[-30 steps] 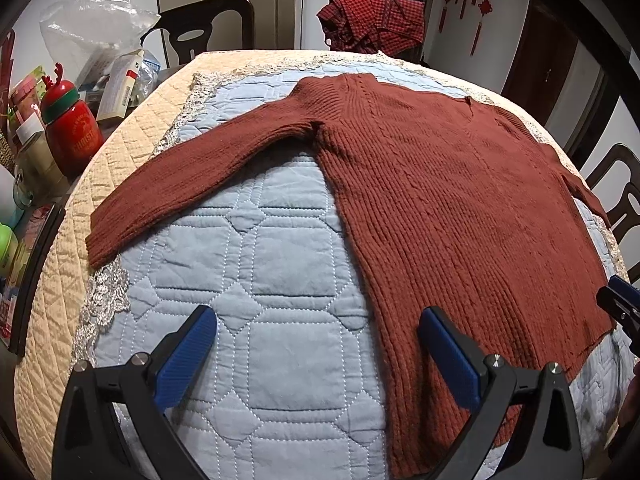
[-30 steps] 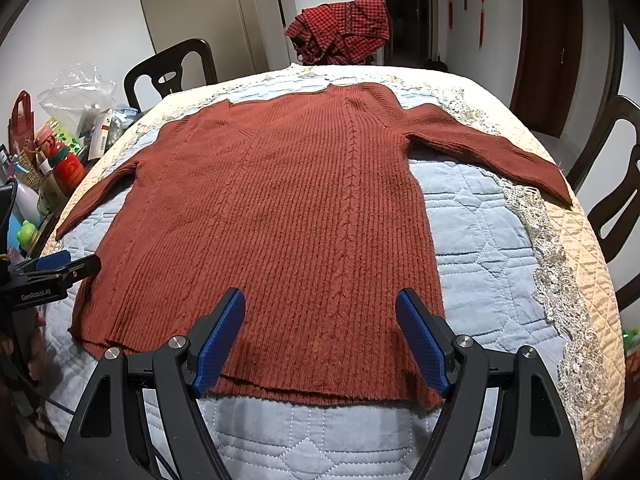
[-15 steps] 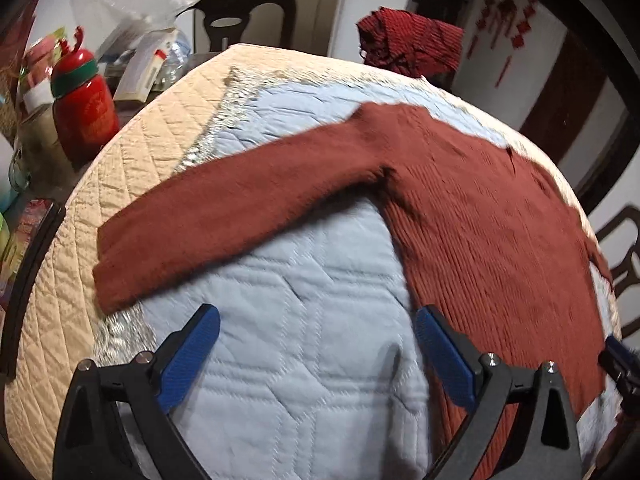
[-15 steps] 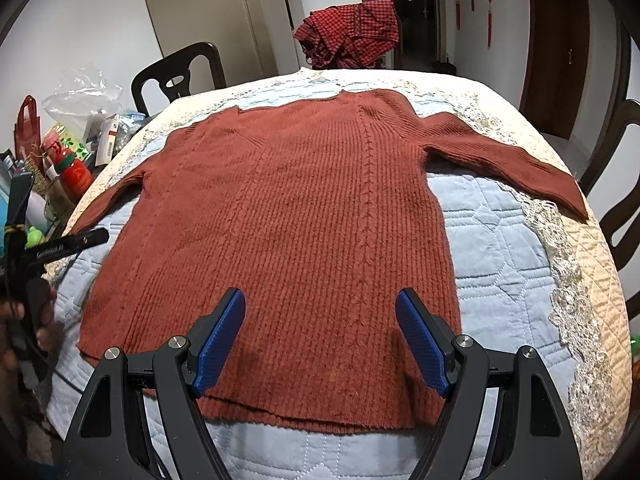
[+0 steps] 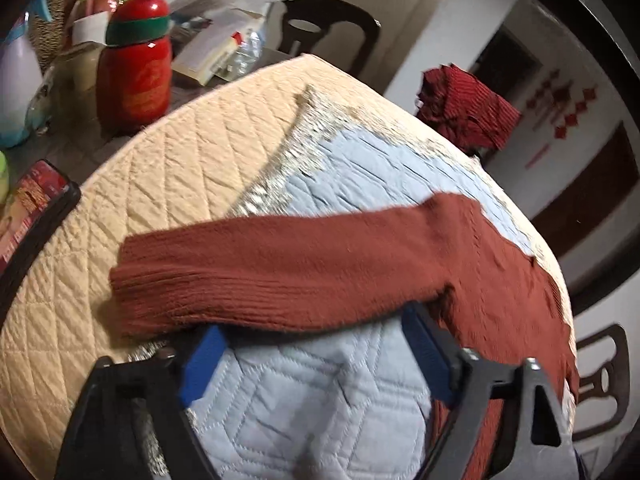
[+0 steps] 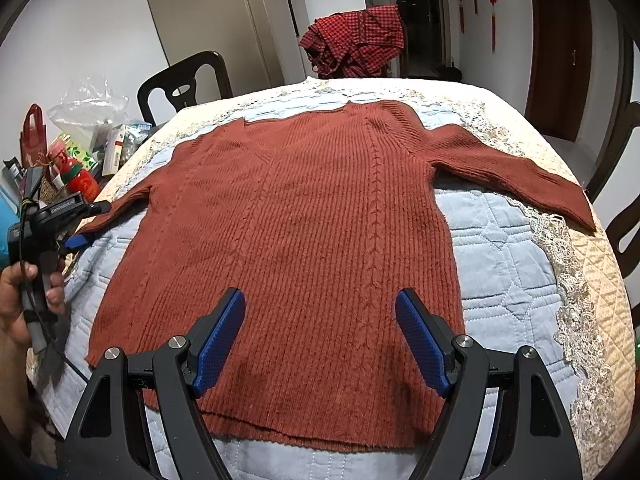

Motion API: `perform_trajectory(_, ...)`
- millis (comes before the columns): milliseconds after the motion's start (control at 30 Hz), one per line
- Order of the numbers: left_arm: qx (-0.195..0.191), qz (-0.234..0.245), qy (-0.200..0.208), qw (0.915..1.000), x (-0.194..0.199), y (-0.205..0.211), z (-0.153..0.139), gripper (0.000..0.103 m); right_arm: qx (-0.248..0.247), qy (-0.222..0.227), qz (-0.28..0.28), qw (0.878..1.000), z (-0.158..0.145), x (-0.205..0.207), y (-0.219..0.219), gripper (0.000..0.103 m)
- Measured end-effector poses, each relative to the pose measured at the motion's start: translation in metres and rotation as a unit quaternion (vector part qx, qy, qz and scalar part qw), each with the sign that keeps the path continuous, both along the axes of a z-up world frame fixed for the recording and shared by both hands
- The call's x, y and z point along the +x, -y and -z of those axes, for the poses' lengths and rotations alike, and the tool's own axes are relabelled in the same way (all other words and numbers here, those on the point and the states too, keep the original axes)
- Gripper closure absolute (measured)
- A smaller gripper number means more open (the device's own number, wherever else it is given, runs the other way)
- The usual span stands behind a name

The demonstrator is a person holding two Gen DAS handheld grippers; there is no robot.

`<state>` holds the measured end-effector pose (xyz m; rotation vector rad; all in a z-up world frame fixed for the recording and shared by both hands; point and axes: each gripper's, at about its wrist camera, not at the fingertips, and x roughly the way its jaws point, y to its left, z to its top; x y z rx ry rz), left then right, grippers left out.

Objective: Fold small clothes
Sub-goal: 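Move the left tool to the sleeve cuff nearest it and grasp it, then carry the held sleeve across the sweater body with the left tool, release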

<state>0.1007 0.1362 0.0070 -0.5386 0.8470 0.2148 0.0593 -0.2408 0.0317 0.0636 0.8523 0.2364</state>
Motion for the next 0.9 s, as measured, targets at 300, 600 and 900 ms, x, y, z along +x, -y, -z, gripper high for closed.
perform_trajectory(300,0.032,-0.028,-0.007,0.9991,0.022,-0.016,-0.011,0.095,0.013,0.001,0.006,1.000,0.002,-0.001,0.012,0.025)
perform_trajectory(600,0.121,0.133,0.103,0.9783,0.064,0.089,-0.097,0.096,0.023,-0.003,0.019,1.000,0.004,-0.001,0.026,0.025)
perform_trajectory(900,0.032,0.363,0.031,0.9309,0.115,0.226,-0.038,0.093,0.017,0.001,0.044,0.999,-0.003,-0.007,0.043,0.025)
